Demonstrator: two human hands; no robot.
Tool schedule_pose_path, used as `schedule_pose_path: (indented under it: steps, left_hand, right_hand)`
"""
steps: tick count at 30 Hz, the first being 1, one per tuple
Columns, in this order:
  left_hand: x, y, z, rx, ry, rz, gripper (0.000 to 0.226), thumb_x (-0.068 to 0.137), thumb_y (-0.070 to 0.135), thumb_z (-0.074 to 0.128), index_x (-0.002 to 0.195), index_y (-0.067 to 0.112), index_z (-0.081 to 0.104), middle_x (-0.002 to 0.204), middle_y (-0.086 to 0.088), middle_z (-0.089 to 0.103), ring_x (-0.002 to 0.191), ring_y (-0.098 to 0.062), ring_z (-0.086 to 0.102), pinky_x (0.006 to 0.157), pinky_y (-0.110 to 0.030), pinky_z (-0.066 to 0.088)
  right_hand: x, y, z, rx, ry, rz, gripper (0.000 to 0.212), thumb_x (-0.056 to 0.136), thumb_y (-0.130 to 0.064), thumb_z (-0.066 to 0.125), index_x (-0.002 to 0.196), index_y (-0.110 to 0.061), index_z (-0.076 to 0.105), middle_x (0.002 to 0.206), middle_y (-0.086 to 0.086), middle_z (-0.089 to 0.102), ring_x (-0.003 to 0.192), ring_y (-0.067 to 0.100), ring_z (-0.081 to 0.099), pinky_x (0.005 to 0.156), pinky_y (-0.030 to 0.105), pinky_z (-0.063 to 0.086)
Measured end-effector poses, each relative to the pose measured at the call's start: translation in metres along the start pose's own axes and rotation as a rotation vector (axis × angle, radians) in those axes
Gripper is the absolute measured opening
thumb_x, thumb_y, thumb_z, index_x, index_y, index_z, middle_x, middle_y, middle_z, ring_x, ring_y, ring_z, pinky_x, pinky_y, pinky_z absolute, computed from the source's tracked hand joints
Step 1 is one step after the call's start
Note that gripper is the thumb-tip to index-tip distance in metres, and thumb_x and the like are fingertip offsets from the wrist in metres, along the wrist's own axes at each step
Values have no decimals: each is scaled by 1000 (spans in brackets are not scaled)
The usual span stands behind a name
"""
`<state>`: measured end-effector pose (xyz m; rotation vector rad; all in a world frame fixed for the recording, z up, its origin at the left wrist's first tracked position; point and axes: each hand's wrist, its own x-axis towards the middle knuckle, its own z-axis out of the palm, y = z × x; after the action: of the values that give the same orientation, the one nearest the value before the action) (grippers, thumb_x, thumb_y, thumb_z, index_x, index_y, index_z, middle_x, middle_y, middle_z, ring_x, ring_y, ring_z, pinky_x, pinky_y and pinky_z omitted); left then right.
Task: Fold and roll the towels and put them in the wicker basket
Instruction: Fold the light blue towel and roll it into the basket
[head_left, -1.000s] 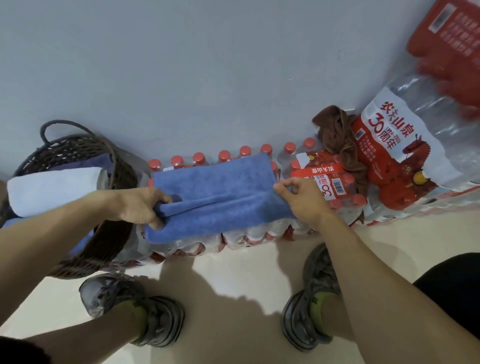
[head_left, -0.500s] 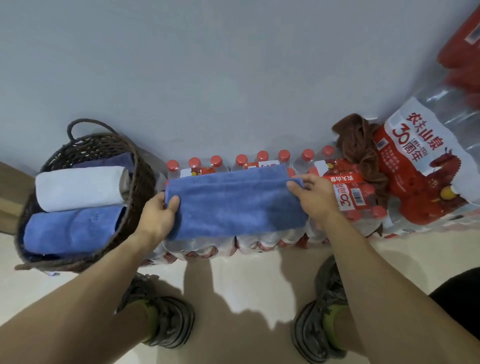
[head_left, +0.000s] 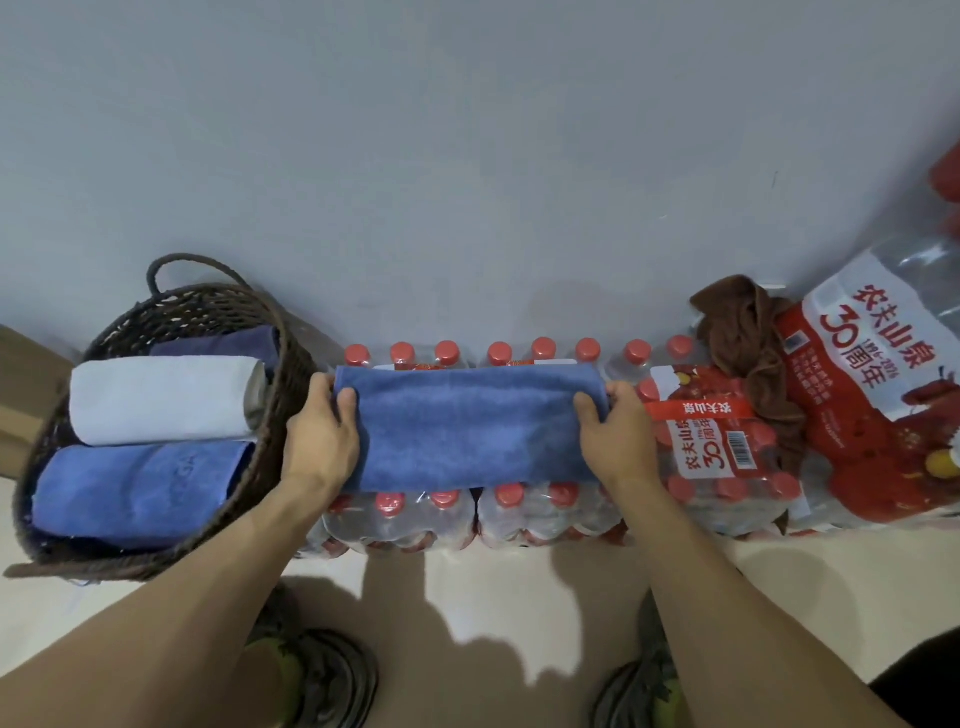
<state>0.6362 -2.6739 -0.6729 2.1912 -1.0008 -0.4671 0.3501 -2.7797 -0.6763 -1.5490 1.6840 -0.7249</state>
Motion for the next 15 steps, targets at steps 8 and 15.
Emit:
schedule_pose_path:
  steps: [8,15]
  left_hand:
    - [14,7,5,6,18,-56,16,100,36,45,95,21,40,77,-3,59,75,-29,60,69,-37,41]
    - [-14,34,21,646,78,180,47,84,31,61,117,0,46,111,-25,49,96,-42,53,76,-48,44]
  right_hand:
    - [-3,4,3,-90,62,97,19,97,-32,58,101,-14,53,82,-5,58,73,16,60,52,13,35]
    - [-9,8,-15,-363,-72,256,73,77,-66,67,120,-8,53,105,11,66,94,31,67,81,41,58]
